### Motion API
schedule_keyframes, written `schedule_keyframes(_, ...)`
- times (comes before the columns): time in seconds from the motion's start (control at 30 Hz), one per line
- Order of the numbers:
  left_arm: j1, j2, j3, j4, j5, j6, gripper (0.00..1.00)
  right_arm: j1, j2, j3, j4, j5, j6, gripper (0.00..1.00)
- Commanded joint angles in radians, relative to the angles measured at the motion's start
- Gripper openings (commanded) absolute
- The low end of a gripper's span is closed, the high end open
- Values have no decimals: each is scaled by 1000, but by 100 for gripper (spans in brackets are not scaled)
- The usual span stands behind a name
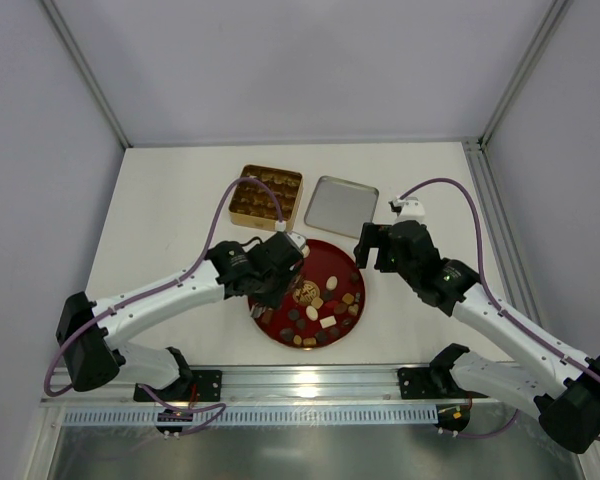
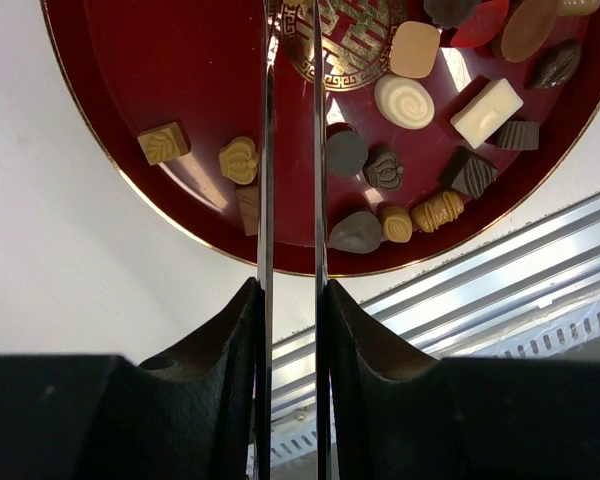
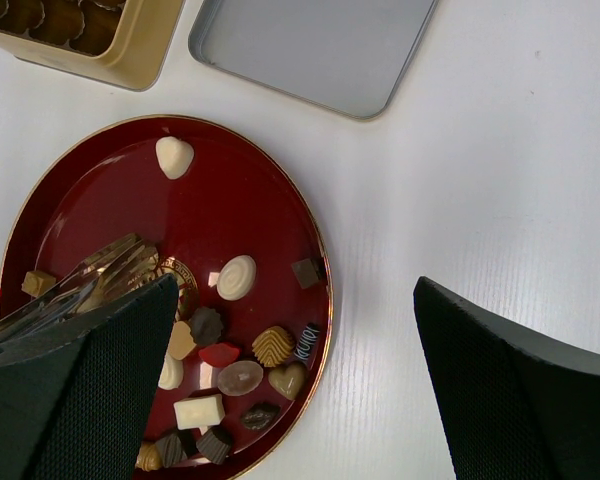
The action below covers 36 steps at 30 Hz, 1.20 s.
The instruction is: Pack the chocolate
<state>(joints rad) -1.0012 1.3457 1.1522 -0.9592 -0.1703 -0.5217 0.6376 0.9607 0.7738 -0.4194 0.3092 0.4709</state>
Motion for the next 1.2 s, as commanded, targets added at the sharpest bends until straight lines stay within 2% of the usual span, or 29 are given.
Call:
schedule_keyframes(0.0, -5, -3, 50, 0, -38, 0, 29, -4, -10, 7, 34, 19, 5, 100)
schedule_keyframes(0.33, 22, -11, 141, -13, -81, 40, 28, -9, -14, 15, 28, 21, -5, 100)
schedule_keyframes(0.67, 217, 33, 297, 17, -49, 117, 28, -15, -17, 44, 8, 11, -18, 100)
schedule_keyframes(0.93, 427, 197, 471, 69, -44, 181, 28, -16, -16, 64, -2, -1, -32, 100)
schedule_keyframes(1.17, 513, 392, 632, 106, -52, 223, 27, -18, -30, 62, -10, -5, -34, 100)
